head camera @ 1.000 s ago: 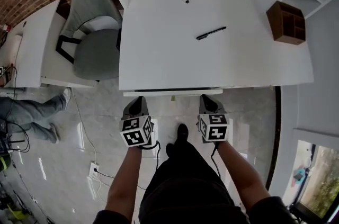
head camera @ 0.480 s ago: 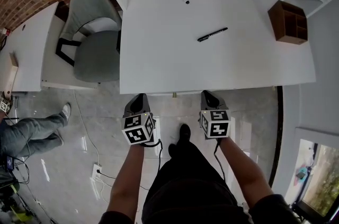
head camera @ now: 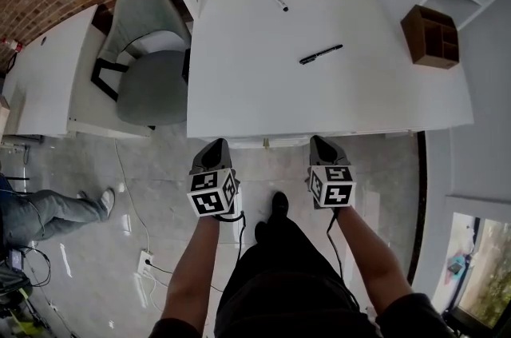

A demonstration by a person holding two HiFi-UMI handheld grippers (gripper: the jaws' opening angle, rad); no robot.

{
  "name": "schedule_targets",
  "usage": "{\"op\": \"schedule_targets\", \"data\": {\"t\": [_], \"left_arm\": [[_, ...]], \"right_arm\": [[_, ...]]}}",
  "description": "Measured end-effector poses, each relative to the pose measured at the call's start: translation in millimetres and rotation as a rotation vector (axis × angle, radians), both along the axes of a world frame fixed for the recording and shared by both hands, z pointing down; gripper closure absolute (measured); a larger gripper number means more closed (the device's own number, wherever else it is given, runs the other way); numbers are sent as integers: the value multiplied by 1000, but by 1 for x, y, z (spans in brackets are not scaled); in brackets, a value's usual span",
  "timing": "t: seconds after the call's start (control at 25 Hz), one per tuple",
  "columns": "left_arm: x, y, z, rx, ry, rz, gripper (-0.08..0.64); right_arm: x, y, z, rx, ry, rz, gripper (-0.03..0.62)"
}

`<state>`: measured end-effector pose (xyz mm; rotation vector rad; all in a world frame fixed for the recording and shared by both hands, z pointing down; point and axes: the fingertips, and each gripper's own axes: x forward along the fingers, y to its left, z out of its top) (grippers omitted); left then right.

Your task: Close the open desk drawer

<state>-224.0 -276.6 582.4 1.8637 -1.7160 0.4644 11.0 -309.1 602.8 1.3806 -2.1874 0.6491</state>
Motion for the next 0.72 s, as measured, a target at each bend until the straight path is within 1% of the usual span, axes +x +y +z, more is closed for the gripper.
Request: {"op": "schedule_targets", "data": {"t": [0.2,0.48,0.72], "left_arm": [[2,17,-22,45,-20,21,549],[6,55,-53,115,-17,11,551],[9,96,-81,172,-38,51,551]], "right_arm": [[3,19,-24,51,-17,23,588],[5,62,-67,132,-75,27,588],[-2,98,-106,212,-126,21,588]]}}
